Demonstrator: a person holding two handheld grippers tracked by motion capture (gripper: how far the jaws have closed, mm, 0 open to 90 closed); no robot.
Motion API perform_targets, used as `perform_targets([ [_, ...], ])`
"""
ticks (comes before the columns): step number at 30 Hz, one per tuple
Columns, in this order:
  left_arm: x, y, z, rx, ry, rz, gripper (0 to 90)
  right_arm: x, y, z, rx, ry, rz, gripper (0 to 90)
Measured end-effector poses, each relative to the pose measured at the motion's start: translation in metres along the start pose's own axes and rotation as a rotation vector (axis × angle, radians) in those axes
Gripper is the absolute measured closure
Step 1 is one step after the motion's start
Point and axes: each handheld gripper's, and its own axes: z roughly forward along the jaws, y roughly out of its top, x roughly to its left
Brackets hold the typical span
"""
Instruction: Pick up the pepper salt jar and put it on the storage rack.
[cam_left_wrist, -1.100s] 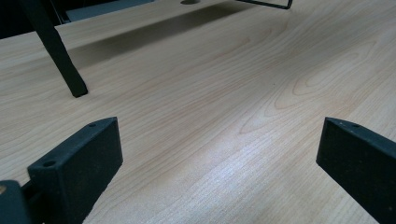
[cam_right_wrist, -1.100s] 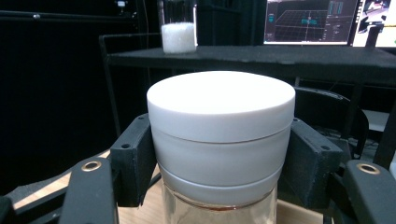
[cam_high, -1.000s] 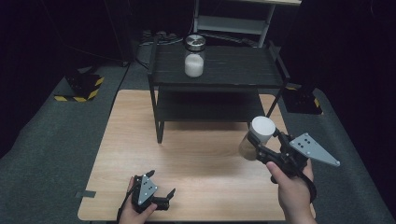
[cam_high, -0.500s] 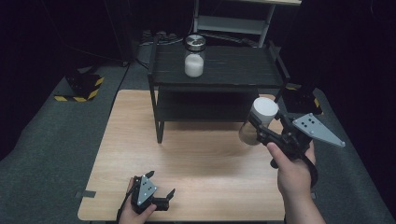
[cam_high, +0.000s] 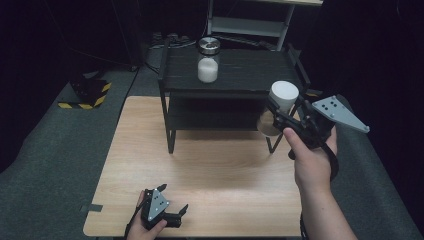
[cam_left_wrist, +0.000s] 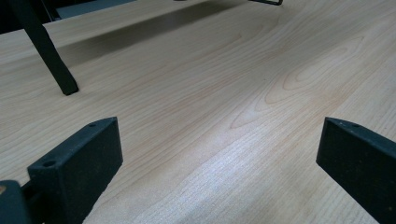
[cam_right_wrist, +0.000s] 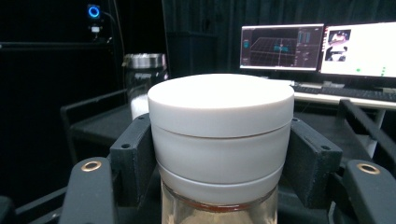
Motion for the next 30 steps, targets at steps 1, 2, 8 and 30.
perform_targets([
  [1,0.0,0.0,0.0,0.0,0.0,0.0,0.7,0.0,0.0,0.0,0.0,0.0,0.0,34.1],
  [2,0.0,0.0,0.0,0.001,-0.002,-0.002,0.7,0.0,0.005,0.005,-0.006,-0.007,0.002,34.1],
  [8,0.001,0.0,-0.001,0.001,-0.008,-0.002,0.7,-0.004,0.02,0.021,-0.013,-0.021,0.015,34.1],
  [30,0.001,0.0,-0.003,0.006,-0.008,-0.011,0.7,0.0,0.051,0.084,-0.032,-0.075,-0.014,34.1],
])
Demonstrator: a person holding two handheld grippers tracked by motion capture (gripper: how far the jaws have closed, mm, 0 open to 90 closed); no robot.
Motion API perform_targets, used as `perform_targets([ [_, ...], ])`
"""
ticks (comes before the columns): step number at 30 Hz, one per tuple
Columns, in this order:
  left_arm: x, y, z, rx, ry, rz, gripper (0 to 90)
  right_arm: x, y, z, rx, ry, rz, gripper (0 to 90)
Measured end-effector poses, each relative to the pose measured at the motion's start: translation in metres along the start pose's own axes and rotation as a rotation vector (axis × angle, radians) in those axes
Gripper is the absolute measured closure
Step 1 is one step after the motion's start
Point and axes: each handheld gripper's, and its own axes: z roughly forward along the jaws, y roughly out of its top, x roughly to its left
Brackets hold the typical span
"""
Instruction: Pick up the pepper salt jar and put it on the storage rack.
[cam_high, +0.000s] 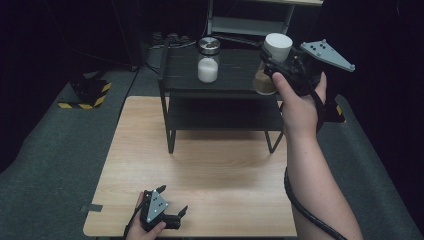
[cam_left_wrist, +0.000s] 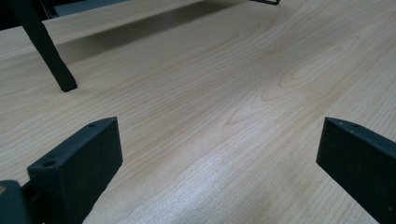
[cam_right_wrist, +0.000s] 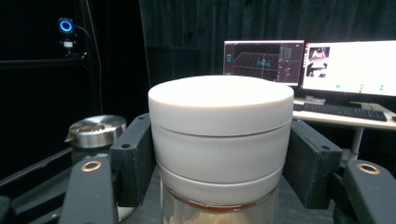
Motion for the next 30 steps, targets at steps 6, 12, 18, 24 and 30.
perform_targets([
  [6,0.0,0.0,0.0,0.002,-0.002,0.001,0.7,0.0,-0.001,0.013,0.009,-0.019,0.009,34.1],
  [12,0.001,0.0,0.001,0.001,-0.006,-0.002,0.7,-0.002,-0.003,0.027,0.028,-0.04,0.013,34.1],
  [18,0.001,0.0,0.0,-0.002,-0.007,0.003,0.7,-0.001,-0.007,0.041,0.044,-0.062,-0.008,34.1],
  [24,0.0,0.002,0.002,0.005,-0.003,0.005,0.7,-0.003,-0.006,0.05,0.051,-0.055,0.003,34.1],
  [30,0.002,0.001,0.001,0.002,-0.01,0.001,0.7,-0.004,-0.008,0.056,0.064,-0.054,0.016,34.1],
])
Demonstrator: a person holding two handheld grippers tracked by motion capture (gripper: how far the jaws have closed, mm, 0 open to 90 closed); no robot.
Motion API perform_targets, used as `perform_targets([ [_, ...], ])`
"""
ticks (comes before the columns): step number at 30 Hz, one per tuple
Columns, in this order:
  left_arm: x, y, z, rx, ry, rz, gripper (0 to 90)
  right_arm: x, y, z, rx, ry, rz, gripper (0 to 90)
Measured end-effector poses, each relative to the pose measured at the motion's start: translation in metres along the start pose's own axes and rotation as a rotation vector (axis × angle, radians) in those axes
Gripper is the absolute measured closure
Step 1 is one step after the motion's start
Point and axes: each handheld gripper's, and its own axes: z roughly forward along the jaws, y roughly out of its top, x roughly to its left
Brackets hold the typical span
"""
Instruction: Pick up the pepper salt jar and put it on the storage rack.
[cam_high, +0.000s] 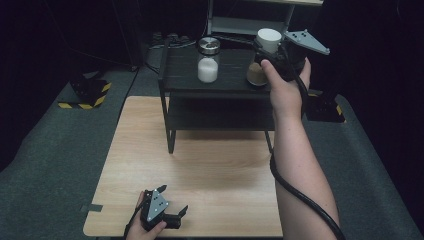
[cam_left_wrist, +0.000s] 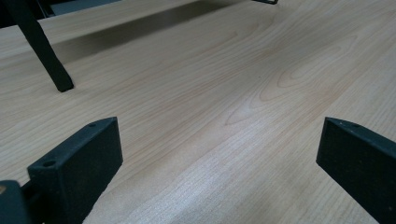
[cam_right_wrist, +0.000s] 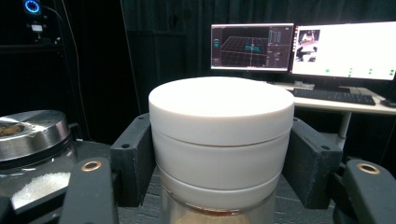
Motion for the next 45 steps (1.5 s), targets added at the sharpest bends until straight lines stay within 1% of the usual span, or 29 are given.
perform_targets([
  [2,0.0,0.0,0.0,0.002,-0.002,-0.001,0.7,-0.001,-0.001,0.001,0.0,0.003,0.012,34.1],
  [4,0.001,0.001,0.0,0.004,-0.003,-0.001,0.7,0.001,-0.002,0.001,-0.002,0.003,-0.001,34.1],
  [9,0.001,0.001,0.0,0.005,-0.003,-0.004,0.7,0.002,-0.002,0.0,-0.001,0.006,-0.014,34.0],
  [14,0.001,0.001,0.001,0.006,-0.001,-0.004,0.7,0.001,0.002,0.0,0.014,0.008,-0.026,33.8],
  [16,0.001,0.001,0.001,0.007,-0.002,-0.003,0.8,-0.001,0.005,0.0,0.026,0.012,-0.015,33.8],
  [19,0.001,0.001,0.001,0.006,-0.003,-0.009,0.7,-0.001,0.006,0.0,0.029,0.01,-0.012,33.7],
  [22,0.0,0.002,0.002,0.01,-0.002,-0.004,0.7,0.0,0.006,-0.001,0.026,0.01,-0.013,33.5],
  [25,0.0,0.002,0.002,0.008,-0.003,-0.003,0.7,0.0,0.005,-0.001,0.021,0.012,-0.004,33.2],
  [31,0.0,0.002,0.002,0.007,-0.004,-0.008,0.7,0.0,0.006,-0.002,0.017,0.011,-0.006,32.1],
  [35,0.0,0.002,0.002,0.009,-0.006,-0.005,0.7,0.0,0.009,0.0,0.032,0.022,-0.005,26.0],
  [36,0.0,0.002,0.002,0.01,-0.005,-0.004,0.7,-0.001,0.009,0.0,0.042,0.029,-0.005,20.1],
  [37,0.0,0.003,0.002,0.011,-0.004,-0.005,0.7,-0.001,0.009,0.0,0.042,0.029,-0.005,20.1],
  [39,0.0,0.003,0.002,0.01,-0.006,-0.004,0.7,0.0,0.008,0.0,0.035,0.031,-0.004,14.0],
  [40,0.0,0.003,0.003,0.012,-0.005,-0.002,0.7,0.0,0.007,-0.001,0.033,0.034,0.002,7.4],
  [41,-0.001,0.003,0.003,0.013,-0.005,-0.002,0.7,0.0,0.007,-0.001,0.033,0.034,0.002,7.4],
  [42,-0.001,0.003,0.003,0.011,-0.007,-0.001,0.7,0.0,0.005,-0.002,0.021,0.035,0.001,3.7],
  [43,-0.001,0.003,0.003,0.011,-0.007,0.0,0.7,0.0,0.004,-0.003,0.017,0.039,0.004,1.9],
  [45,-0.002,0.004,0.003,0.014,-0.007,0.003,0.7,-0.001,0.004,-0.004,0.015,0.043,0.006,0.5],
])
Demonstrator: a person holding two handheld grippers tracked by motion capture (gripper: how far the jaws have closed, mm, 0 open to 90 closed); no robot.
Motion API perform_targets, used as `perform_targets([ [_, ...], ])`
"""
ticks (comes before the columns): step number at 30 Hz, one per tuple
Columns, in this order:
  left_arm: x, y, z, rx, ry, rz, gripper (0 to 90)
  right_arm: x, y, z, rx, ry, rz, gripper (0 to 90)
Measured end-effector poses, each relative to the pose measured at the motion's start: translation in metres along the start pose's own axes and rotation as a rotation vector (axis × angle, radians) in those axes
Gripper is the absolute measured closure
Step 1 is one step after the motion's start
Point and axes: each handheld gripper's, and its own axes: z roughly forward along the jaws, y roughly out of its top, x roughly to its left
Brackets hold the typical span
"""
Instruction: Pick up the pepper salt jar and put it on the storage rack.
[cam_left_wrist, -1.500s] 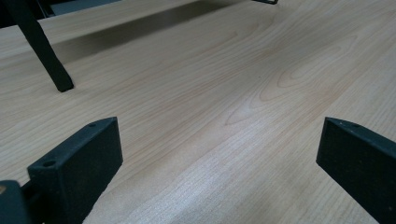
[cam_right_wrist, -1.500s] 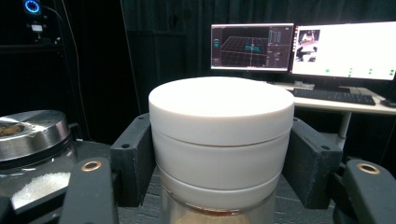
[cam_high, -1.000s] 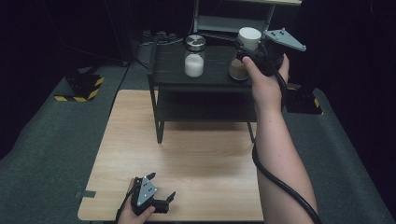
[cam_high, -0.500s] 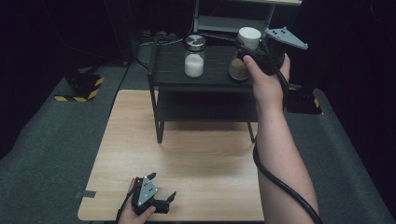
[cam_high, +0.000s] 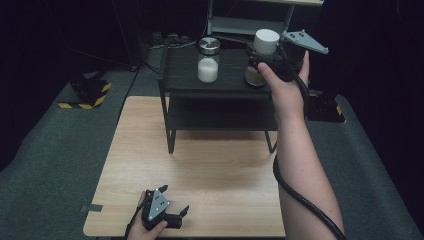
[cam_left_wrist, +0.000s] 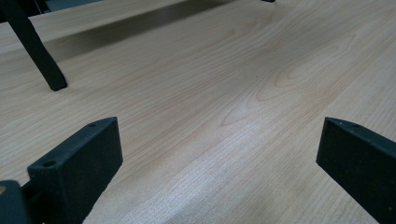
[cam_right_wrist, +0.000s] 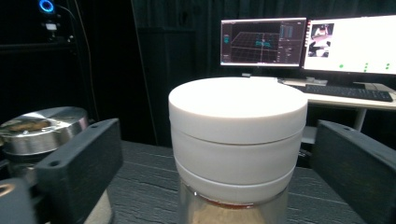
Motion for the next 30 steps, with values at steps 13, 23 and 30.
perform_targets([
  [13,-0.001,0.001,0.001,0.002,0.0,0.002,0.7,0.001,-0.006,-0.023,-0.019,0.016,0.015,0.2],
  [23,-0.002,0.001,0.001,0.004,0.003,0.006,0.7,0.004,-0.02,-0.041,-0.02,0.052,0.0,0.2],
  [30,-0.003,0.0,0.0,-0.003,0.004,0.007,0.7,0.002,-0.038,-0.063,-0.059,0.075,-0.005,0.2],
])
